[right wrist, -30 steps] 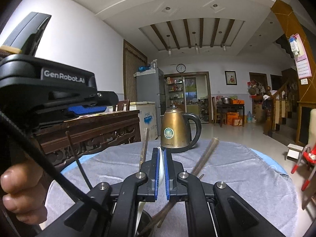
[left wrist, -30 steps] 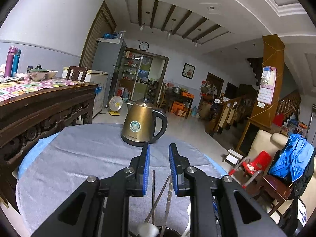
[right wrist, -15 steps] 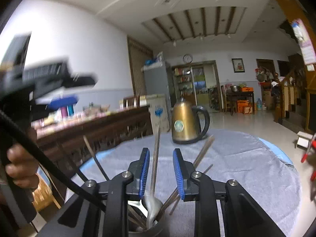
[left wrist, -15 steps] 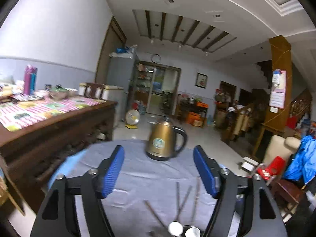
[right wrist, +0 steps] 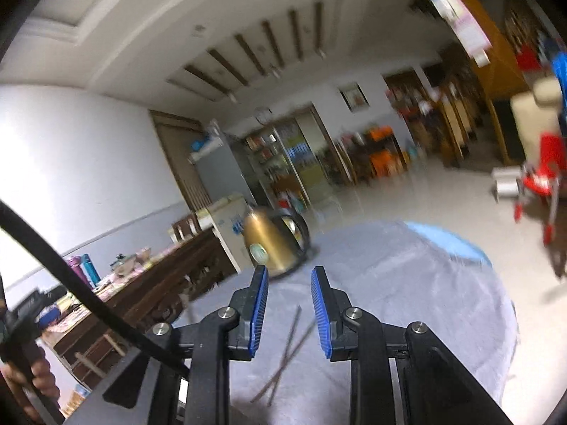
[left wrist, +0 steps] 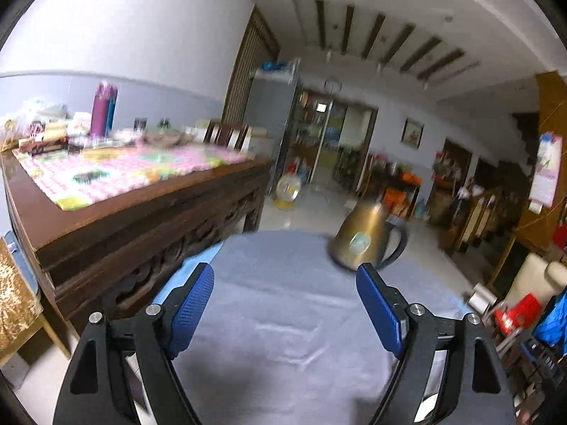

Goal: Organize utensils
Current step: 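Move both open tools to the two dark chopsticks on the cloth, then grasp a dark chopstick with the left tool while the right tool grasps the other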

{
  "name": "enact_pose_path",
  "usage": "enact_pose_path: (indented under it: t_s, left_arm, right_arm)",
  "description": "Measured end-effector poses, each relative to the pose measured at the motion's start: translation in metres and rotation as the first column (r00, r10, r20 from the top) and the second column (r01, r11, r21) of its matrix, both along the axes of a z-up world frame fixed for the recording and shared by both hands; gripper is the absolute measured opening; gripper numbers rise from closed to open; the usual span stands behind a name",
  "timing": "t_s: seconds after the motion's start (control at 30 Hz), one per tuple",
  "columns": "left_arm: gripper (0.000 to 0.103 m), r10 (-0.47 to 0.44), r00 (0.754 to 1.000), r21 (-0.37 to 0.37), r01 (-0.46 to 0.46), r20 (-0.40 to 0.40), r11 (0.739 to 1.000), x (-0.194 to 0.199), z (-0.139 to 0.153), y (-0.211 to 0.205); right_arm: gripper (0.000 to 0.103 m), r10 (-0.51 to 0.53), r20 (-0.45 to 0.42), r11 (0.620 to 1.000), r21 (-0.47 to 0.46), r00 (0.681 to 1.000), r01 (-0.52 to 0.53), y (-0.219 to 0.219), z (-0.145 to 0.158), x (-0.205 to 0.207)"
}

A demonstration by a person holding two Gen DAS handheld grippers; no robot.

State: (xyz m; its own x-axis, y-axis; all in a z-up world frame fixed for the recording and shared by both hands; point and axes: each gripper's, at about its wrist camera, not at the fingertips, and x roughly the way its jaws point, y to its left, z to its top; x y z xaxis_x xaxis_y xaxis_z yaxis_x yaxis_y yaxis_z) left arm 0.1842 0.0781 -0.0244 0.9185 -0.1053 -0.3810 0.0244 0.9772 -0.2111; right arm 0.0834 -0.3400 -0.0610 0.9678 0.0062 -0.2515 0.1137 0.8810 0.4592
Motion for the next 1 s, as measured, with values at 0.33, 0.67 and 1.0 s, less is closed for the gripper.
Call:
enact_pose_path:
  t_s: [0.33,0.67,1.0]
  left_arm:
    - [0.083,-0.044,0.921,0.132,0.103,-0.388,0.986,0.089,-0.094,-0.021]
    - [0.083,-0.098,0.888,0.239,0.225,-0.449,0.945,0.134,-0.121,-0.054]
    - [0.083,-0.208,0.858,0.243,0.352,-0.470,0.904,0.190,-0.114,-0.104]
  right_arm:
    - [0.027,0.182,-0.414,0.976,0.188,0.892,-0.112,-0.037,-0.075,0.104]
    - [0.027,0.251,-0.621,0.967,0.197,0.742,-0.162,-0.021,-0.114,0.237]
    - [0.026,0.082,-0.837,0.991,0.008,0.542,-0.137,0.011,-0.140,0.324]
